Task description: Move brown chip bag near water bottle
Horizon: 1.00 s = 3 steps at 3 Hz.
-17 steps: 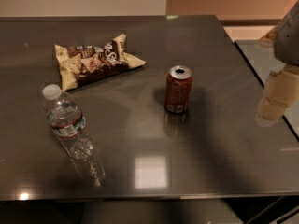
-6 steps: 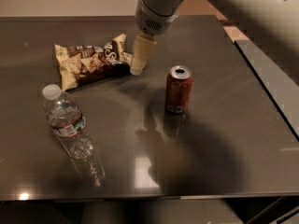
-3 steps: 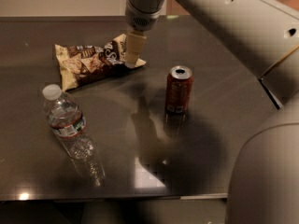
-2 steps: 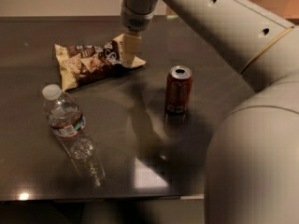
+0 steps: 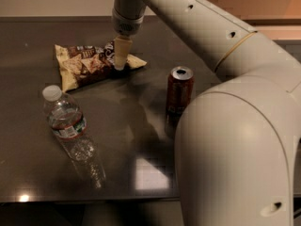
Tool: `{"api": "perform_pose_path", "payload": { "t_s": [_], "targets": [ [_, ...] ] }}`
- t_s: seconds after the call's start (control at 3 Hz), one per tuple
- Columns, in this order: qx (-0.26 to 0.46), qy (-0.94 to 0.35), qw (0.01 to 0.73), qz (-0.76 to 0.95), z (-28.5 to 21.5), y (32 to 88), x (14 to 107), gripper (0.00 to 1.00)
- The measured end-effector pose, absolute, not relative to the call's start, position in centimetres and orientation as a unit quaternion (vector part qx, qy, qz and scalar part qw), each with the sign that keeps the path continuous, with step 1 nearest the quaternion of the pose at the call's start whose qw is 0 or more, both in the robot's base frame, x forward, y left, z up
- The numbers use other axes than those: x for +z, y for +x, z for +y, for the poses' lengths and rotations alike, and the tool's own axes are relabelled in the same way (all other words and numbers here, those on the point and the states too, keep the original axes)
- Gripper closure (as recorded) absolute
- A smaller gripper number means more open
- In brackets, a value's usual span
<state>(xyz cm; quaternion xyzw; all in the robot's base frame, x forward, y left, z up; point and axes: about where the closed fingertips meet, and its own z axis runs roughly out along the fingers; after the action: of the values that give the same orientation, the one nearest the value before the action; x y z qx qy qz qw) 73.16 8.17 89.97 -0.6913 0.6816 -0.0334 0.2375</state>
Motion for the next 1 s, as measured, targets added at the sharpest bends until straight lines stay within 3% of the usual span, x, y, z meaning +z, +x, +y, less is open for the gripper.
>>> {"api": "perform_pose_path", "payload": {
  "t_s": [1.0],
  "targets": [
    [0.002,-0.721,0.221,0.657,13.4,73.9,87.1,0.00]
  ]
}}
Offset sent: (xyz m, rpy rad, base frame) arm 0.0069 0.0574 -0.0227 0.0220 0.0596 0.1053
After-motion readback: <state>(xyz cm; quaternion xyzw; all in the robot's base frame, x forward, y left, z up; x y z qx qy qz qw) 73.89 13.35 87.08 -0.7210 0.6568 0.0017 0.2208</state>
